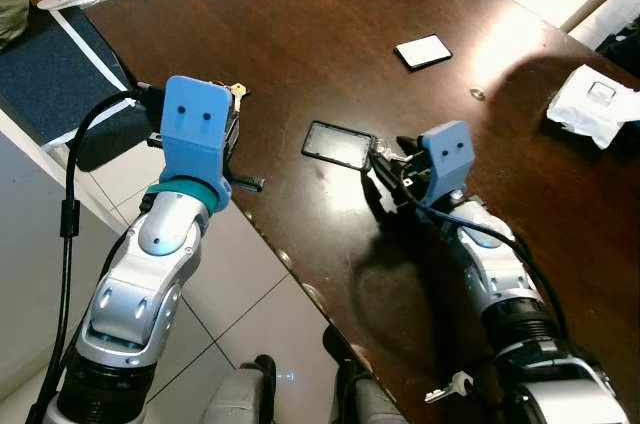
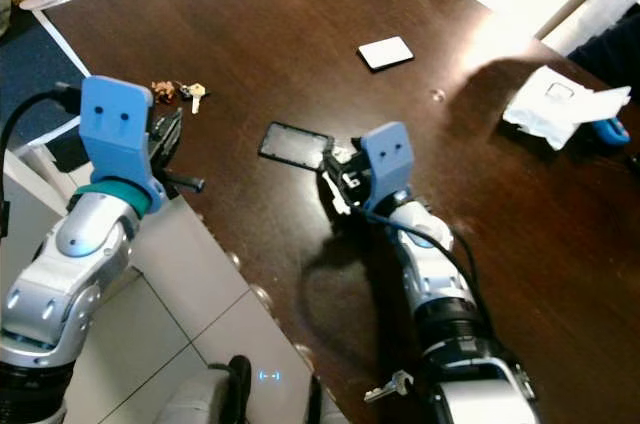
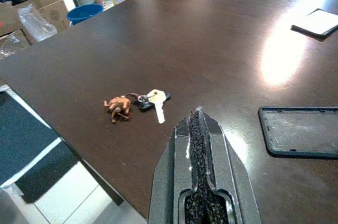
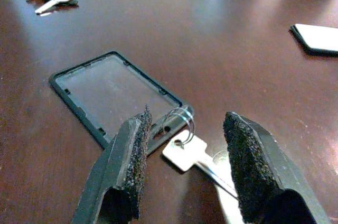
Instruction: Hang keys on a hook
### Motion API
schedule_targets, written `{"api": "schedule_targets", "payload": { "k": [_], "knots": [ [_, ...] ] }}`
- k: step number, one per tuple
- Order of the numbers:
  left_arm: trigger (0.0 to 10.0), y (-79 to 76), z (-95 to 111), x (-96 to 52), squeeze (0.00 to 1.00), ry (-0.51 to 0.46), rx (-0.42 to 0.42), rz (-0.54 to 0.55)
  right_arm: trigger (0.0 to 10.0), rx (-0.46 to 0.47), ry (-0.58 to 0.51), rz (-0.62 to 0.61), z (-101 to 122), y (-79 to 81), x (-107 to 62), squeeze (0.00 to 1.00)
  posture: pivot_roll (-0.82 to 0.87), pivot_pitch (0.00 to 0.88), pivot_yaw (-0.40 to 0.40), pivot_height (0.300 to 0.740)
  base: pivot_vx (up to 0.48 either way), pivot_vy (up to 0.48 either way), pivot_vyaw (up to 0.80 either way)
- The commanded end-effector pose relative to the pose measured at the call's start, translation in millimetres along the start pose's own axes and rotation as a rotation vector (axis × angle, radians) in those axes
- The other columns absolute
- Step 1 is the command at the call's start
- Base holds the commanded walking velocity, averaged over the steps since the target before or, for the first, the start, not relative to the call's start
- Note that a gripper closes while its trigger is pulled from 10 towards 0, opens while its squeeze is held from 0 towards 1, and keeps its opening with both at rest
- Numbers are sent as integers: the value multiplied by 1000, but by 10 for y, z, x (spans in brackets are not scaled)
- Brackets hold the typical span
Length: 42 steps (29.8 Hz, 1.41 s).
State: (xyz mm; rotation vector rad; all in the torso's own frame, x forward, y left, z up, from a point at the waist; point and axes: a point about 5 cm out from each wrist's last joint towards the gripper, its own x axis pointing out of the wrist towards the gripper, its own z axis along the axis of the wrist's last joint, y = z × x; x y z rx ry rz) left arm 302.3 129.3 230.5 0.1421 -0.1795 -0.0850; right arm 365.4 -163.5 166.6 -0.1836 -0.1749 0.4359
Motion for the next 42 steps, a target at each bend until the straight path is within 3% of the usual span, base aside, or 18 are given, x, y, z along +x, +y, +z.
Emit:
{"api": "schedule_targets", "payload": {
  "k": [1, 10, 16, 17, 19, 20, 27, 39, 42],
  "knots": [
    [10000, -15, -62, 9, 0, 31, 9, -5, 10000, 10, 29, 6, -67, -5, -11, 0, 90, 211, 94, 740, 0, 0, 0],
    [10000, 31, -59, -5, 0, 43, 22, 2, 10000, 47, 58, 37, -105, 117, 123, 0, 133, 226, 107, 740, 0, 0, 0],
    [10000, 68, -59, -34, 0, 49, 31, 17, 10000, 45, 83, 9, -152, 104, 123, 0, 152, 231, 107, 740, 0, 0, 0],
    [10000, 78, -58, -38, 0, 51, 32, 21, 7686, 52, 91, 3, -170, 97, 115, 0, 155, 233, 109, 740, 0, 0, 0],
    [10000, 92, -58, -41, 0, 53, 36, 24, 1765, 78, 101, 13, -197, 109, 116, 0, 159, 234, 114, 740, 0, 0, 0],
    [10000, 95, -56, -41, 0, 54, 38, 23, 0, 96, 110, 19, -221, 126, 115, 0, 165, 235, 119, 740, 0, 0, 0],
    [10000, 101, -37, -34, 0, 55, 44, 20, 0, 205, 145, 76, -338, 221, 90, 0, 174, 238, 131, 740, 0, 0, 0],
    [10000, 91, -41, -31, 0, 60, 42, 19, 0, 249, 156, 147, -362, 285, 76, 0, 153, 240, 126, 740, 0, 0, 0],
    [10000, 62, -56, -18, 0, 64, 32, 20, 0, 313, 138, 216, -349, 341, 50, 0, 134, 238, 111, 740, 0, 0, 0]
  ]
}}
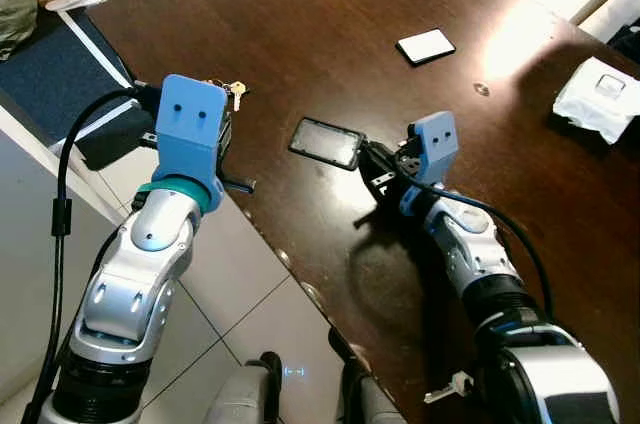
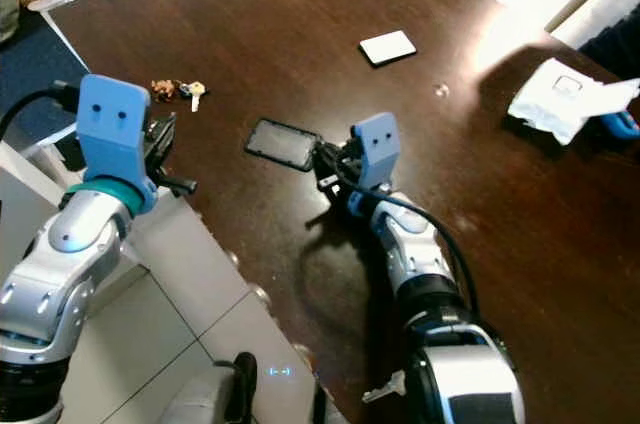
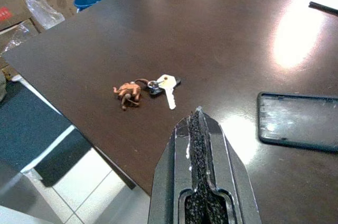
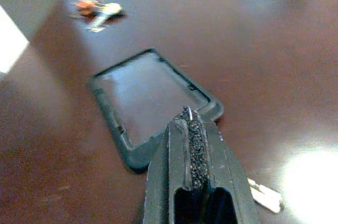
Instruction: Hang keys on a hook
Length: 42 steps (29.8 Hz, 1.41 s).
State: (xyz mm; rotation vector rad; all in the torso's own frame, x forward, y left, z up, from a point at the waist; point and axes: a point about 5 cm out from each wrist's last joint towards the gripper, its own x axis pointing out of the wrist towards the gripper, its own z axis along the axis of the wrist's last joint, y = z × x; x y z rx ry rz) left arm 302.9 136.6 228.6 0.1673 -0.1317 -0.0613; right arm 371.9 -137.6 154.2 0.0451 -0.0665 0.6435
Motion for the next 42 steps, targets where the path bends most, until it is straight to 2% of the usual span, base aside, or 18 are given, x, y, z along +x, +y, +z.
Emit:
{"api": "schedule_targets", "payload": {
  "k": [1, 2, 5, 8, 10, 11, 12, 13, 16, 22, 24, 27, 30, 31, 33, 37, 39, 42],
  "knots": [
    [10000, -14, -35, -7, 0, 15, 3, 4, 0, 102, 74, 38, -256, 98, -83, 0, 132, 237, 109, 740, 0, 0, 0],
    [10000, -14, -35, -7, 0, 15, 3, 4, 0, 102, 74, 38, -256, 98, -83, 0, 132, 237, 109, 740, 0, 0, 0],
    [10000, -7, -47, 0, 0, 16, -3, 14, 0, 187, -31, 84, -118, 196, -80, 0, 122, 227, 99, 740, 0, 0, 0],
    [10000, 17, -51, 20, 0, 11, -6, 31, 0, 278, -229, 130, 249, 359, -141, 0, 101, 202, 87, 740, 0, 0, 0],
    [10000, 22, -51, 25, 0, 9, -6, 34, 0, 288, -270, 137, 339, 389, -168, 0, 101, 202, 87, 740, 0, 0, 0],
    [10000, 33, -50, 34, 0, 6, -5, 38, 4941, 278, -318, 115, 443, 402, -197, 0, 85, 187, 85, 740, 0, 0, 0],
    [10000, 33, -50, 34, 0, 6, -5, 38, 4941, 278, -318, 115, 443, 402, -197, 0, 85, 187, 85, 740, 0, 0, 0],
    [10000, 47, -48, 45, 0, 3, -5, 42, 10000, 259, -367, 75, 544, 390, -222, 0, 78, 181, 86, 740, 0, 0, 0],
    [10000, 60, -48, 57, 0, 1, -4, 46, 10000, 241, -412, 41, 641, 371, -251, 0, 71, 174, 86, 740, 0, 0, 0],
    [10000, 86, -42, 115, 0, -15, -4, 60, 10000, 250, -561, -22, 1071, 279, -373, 0, 40, 138, 73, 740, 0, 0, 0],
    [10000, 83, -44, 124, 0, -17, -5, 63, 10000, 240, -558, -44, 1092, 250, -384, 0, 36, 133, 69, 740, 0, 0, 0],
    [10000, 69, -42, 135, 0, -23, -11, 67, 10000, 156, -524, -109, 1102, 228, -401, 0, 39, 133, 69, 740, 0, 0, 0],
    [10000, 69, -42, 135, 0, -23, -11, 67, 10000, 156, -524, -109, 1102, 228, -401, 0, 39, 133, 69, 740, 0, 0, 0],
    [10000, 70, -32, 125, 0, -36, -19, 63, 10000, 107, -526, -135, 1134, 248, -411, 0, 40, 133, 70, 740, 0, 0, 0],
    [10000, 153, -42, 45, 0, -76, -41, 81, 10000, -9, -501, -304, 1022, 233, -462, 0, 44, 104, 57, 740, 0, 0, 0],
    [10000, 183, -46, 21, 0, -88, -46, 90, 10000, -36, -494, -354, 979, 227, -480, 0, 44, 104, 57, 740, 0, 0, 0],
    [10000, 338, -132, -21, 0, -65, -44, 157, 10000, -141, -473, -480, 881, 222, -570, 0, 50, 59, 58, 740, 0, 0, 0],
    [10000, 390, -161, -32, 0, -56, -48, 180, 10000, -177, -467, -516, 867, 219, -600, 0, 50, 59, 58, 740, 0, 0, 0]
  ]
}}
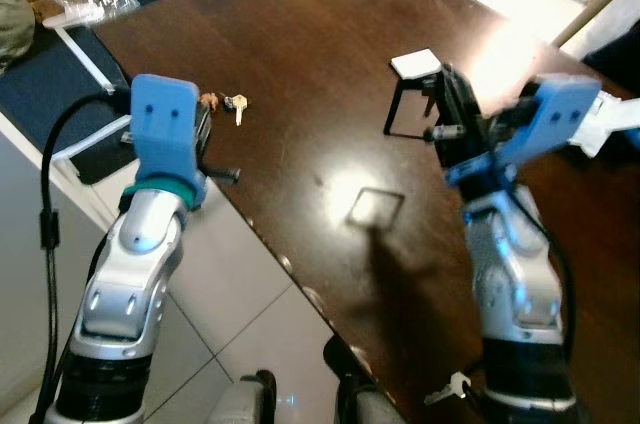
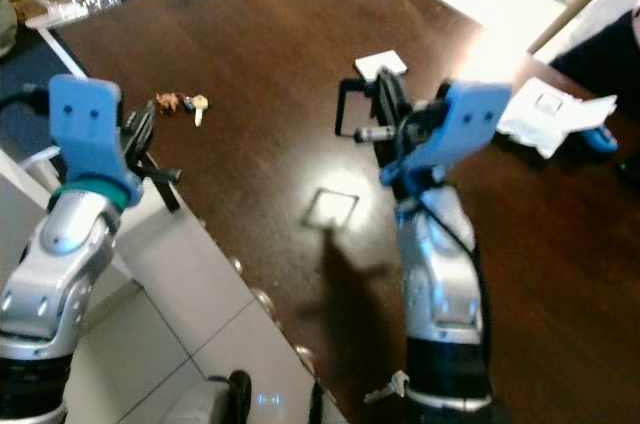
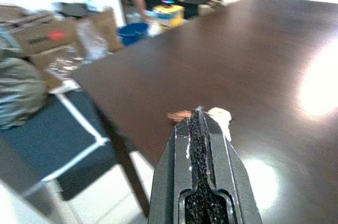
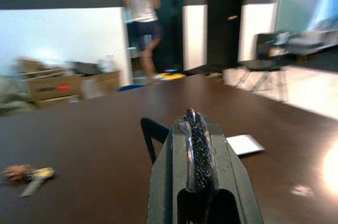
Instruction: Hang keys on a hook
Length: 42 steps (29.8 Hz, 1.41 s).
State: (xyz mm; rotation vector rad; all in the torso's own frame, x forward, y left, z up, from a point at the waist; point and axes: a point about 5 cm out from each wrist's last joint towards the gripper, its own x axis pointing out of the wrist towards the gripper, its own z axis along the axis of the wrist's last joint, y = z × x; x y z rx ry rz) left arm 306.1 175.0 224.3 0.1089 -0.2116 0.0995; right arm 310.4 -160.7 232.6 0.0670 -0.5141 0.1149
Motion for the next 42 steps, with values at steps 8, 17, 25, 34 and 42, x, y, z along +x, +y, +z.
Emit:
{"api": "schedule_targets", "payload": {
  "k": [8, 17, 25, 34, 42],
  "knots": [
    [10000, 87, -47, 8, 0, 1, 3, 39, 10000, -86, -20, -43, 28, -17, 45, 0, 57, 30, 54, 740, 0, 0, 0],
    [10000, 13, -51, 15, 0, -24, 28, 15, 10000, -91, -15, -26, -34, 97, 110, 0, 57, 22, 47, 740, -261, 0, 0],
    [10000, -7, -55, 55, 0, -33, 25, 18, 10000, -107, 35, -53, -105, 120, 126, 0, 44, 19, 46, 740, -340, 0, 0],
    [10000, -6, -49, 72, 0, -40, 32, 14, 10000, -117, 34, -55, -114, 136, 134, 0, 46, 16, 53, 740, -349, 0, 0],
    [10000, 6, -43, 74, 0, -44, 42, 16, 10000, -112, 39, -47, -135, 190, 140, 0, 60, 15, 58, 740, -352, 0, 0]
  ]
}}
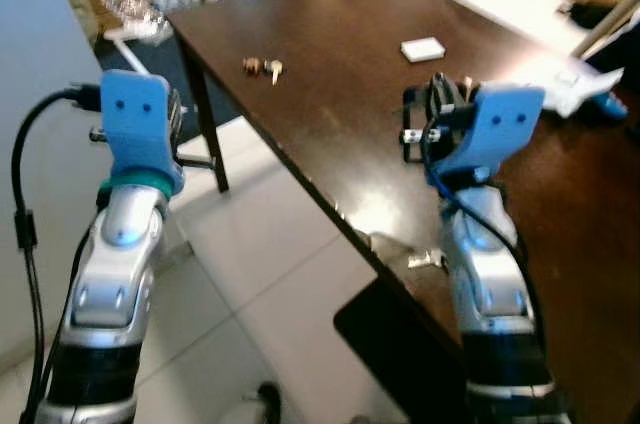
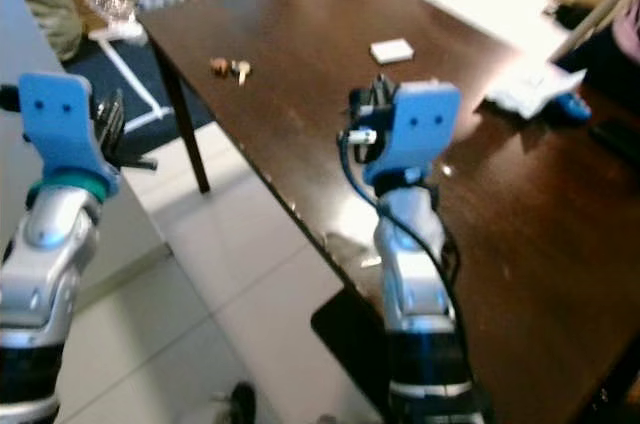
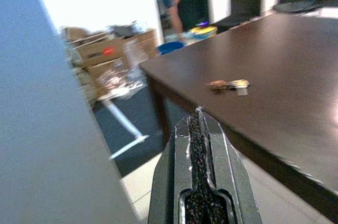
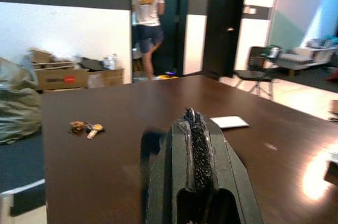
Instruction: Hang keys on a hook
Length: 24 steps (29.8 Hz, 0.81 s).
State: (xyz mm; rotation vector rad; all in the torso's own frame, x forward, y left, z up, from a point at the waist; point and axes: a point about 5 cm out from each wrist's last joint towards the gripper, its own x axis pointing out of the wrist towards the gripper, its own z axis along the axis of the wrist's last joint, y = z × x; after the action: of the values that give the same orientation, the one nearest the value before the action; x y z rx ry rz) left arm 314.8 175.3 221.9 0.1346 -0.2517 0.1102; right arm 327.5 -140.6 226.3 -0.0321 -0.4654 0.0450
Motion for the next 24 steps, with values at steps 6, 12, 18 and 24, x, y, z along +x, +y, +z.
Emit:
{"api": "schedule_targets", "payload": {
  "k": [6, 12, 18, 24],
  "knots": [
    [10000, 20, -16, -8, 0, -3, 21, 10, 10000, -14, -18, 10, 17, 23, 20, 0, 63, 7, 53, 740, -352, 0, 0],
    [10000, 3, -49, -1, 0, 3, 20, 5, 10000, -22, -3, 8, -32, 5, 32, 0, 61, 0, 58, 740, -352, 0, 0],
    [10000, -68, -145, 18, 0, 28, 19, -26, 10000, -50, 34, 5, -149, -21, -7, 0, 40, 0, 72, 740, -349, 0, 0],
    [10000, -189, -204, 49, 0, 47, 18, -68, 10000, -68, 68, -23, -256, -78, -80, 0, 21, 0, 90, 740, -343, 0, 0]
  ]
}}
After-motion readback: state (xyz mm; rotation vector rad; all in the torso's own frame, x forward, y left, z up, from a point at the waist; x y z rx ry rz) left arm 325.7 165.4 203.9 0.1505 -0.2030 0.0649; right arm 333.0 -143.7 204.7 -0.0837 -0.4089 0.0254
